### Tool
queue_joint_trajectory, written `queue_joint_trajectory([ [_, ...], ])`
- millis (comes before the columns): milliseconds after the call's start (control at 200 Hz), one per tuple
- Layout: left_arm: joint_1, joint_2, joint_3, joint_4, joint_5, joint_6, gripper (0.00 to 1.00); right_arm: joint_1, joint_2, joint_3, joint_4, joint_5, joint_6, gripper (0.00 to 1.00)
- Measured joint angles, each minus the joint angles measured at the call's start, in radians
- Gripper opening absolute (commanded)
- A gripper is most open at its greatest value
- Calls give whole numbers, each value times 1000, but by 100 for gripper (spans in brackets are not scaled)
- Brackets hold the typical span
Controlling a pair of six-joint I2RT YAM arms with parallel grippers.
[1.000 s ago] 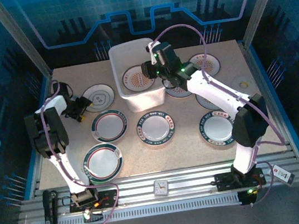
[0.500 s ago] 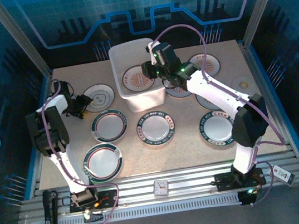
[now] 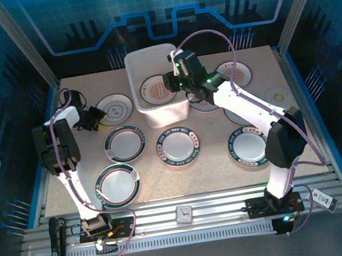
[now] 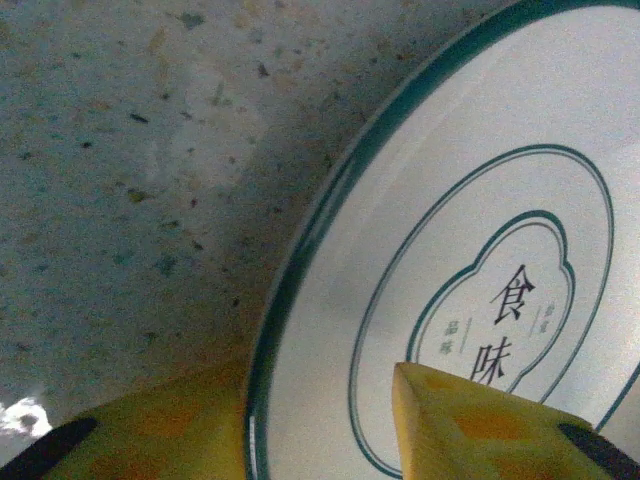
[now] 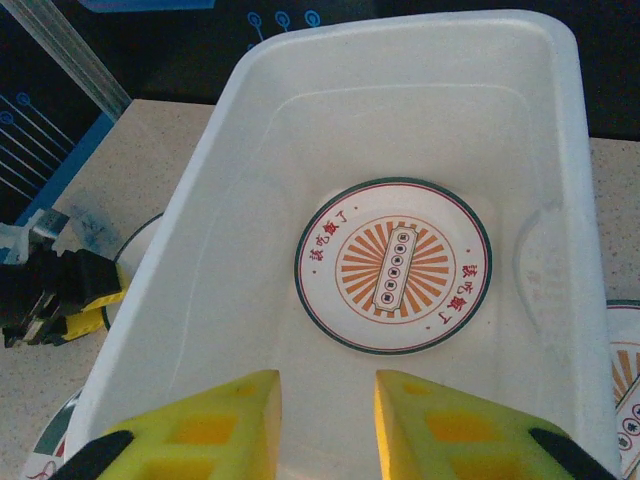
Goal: Place the plates into the plastic bin on the countertop
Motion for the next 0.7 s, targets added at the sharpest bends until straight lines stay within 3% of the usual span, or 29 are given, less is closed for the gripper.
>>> queue_joint_trajectory([
  [510,-11,-50,-22,89,51,-3,3,3,-69,-61,-7,20,32,33],
  [700,-12,-116,-26,109,58,-3,0,3,-137,-103,-5,19,67,35],
])
